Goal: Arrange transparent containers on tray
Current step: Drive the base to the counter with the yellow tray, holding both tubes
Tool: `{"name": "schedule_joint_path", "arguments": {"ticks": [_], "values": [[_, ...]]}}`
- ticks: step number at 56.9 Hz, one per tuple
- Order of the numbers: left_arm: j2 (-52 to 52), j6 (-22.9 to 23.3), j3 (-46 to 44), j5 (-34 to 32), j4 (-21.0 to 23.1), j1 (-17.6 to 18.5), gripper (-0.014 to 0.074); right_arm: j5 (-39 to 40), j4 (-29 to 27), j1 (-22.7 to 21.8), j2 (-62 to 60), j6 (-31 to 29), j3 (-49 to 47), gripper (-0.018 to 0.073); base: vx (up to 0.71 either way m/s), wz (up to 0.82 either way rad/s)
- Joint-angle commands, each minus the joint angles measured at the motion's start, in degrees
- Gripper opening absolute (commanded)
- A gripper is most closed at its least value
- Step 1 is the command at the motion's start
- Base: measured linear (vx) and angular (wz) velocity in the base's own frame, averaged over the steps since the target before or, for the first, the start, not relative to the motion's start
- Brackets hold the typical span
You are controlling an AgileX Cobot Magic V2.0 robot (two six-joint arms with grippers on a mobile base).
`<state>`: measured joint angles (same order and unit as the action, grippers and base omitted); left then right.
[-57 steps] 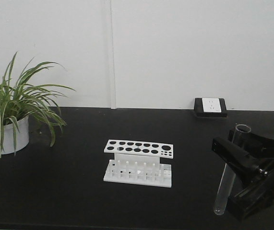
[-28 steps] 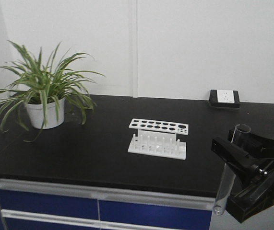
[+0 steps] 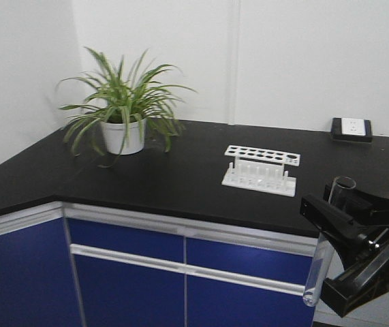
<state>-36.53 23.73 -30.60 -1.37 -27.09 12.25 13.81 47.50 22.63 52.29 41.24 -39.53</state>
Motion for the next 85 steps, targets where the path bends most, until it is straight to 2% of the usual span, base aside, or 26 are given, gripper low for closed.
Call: {"name": "schedule_joint_path", "arguments": {"ticks": [1,48,85], "values": [[-0.23,0.58,-1.69,-3.98,0.62,0.29,-0.0006,3.34,-0.49,-0.18,-0.80,-0.05,-1.72,-0.0013,-0.35,0.30],[-0.23,0.58,-1.69,-3.98,0.62,0.29,-0.0006,3.34,-0.49,-0.18,-0.80,-0.05,-1.72,-0.0013,-0.32,0.39],[-0.23,0.58,-1.69,-3.93,0.62,0.29,-0.0006,3.34,-0.49,-0.18,-0.80,-0.05,-1.72,-0.0013,-0.18,0.46]]}}
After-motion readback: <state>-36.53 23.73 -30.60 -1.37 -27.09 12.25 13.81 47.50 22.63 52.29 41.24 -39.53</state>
